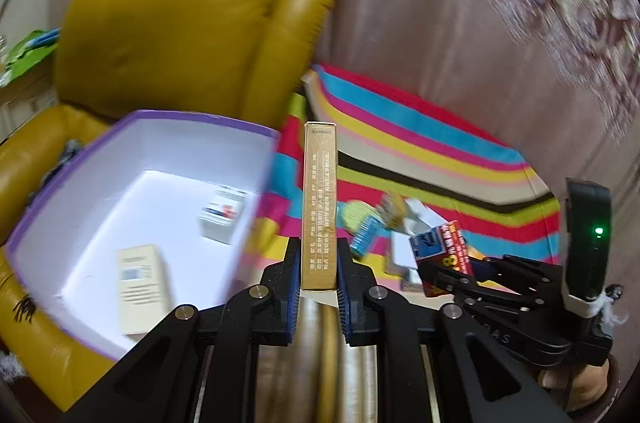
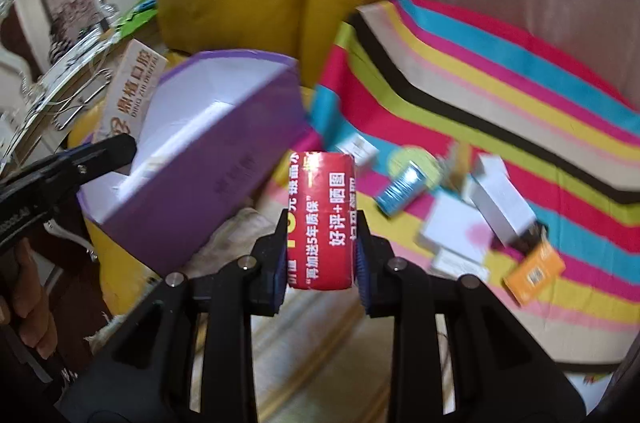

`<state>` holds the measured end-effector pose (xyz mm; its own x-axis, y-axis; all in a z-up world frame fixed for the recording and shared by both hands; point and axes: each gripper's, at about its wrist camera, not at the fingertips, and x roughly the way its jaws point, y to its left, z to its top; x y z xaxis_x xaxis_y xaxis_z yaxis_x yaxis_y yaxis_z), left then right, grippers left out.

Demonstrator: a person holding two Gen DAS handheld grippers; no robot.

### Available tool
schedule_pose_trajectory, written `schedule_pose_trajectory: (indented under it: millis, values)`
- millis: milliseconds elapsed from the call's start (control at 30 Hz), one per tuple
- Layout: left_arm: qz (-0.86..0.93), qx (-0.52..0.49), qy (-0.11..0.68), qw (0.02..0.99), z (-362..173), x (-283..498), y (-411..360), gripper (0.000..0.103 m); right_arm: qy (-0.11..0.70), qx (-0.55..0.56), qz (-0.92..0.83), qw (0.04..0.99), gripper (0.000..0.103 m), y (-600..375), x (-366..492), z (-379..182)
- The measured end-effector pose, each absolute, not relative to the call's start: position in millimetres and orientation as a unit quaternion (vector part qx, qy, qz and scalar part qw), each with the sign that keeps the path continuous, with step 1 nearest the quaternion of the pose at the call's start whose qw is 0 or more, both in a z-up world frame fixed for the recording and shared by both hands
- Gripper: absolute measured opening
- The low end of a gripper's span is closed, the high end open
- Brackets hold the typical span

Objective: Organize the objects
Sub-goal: 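Carry the gold and red boxes into the storage box and release them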

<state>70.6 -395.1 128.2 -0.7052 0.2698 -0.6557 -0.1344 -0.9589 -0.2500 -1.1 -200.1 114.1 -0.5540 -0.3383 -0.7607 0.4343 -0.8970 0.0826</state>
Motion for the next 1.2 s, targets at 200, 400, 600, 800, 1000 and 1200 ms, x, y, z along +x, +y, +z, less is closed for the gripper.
schedule_pose_trajectory:
  millis: [200,400,600,800,1000,1200]
  values:
    - [0.920,-0.366,-0.124,0.059,124,65,-448,0.017,0.086,0.393,-0.875,0.270,0.032,-255,-4,128]
    - [0.920,-0.366,-0.137,0.032,117,62,-476,0.017,0.103,0.382,-0.862,0.316,0.032,-305,-7,129]
    - [0.917,-0.371,-0.148,0.020,106,63,-496,0.017,0.120,0.388,-0.845,0.347,0.032,-340,-9,115]
    - [0.914,-0.376,-0.153,0.015,100,64,-503,0.017,0.130,0.396,-0.836,0.357,0.032,-353,-9,103]
    - [0.911,-0.382,-0.154,0.015,95,65,-501,0.017,0.144,0.397,-0.834,0.355,0.036,-356,-11,96]
    - [0.906,-0.392,-0.156,0.018,90,64,-499,0.017,0.142,0.391,-0.840,0.348,0.061,-348,-9,95]
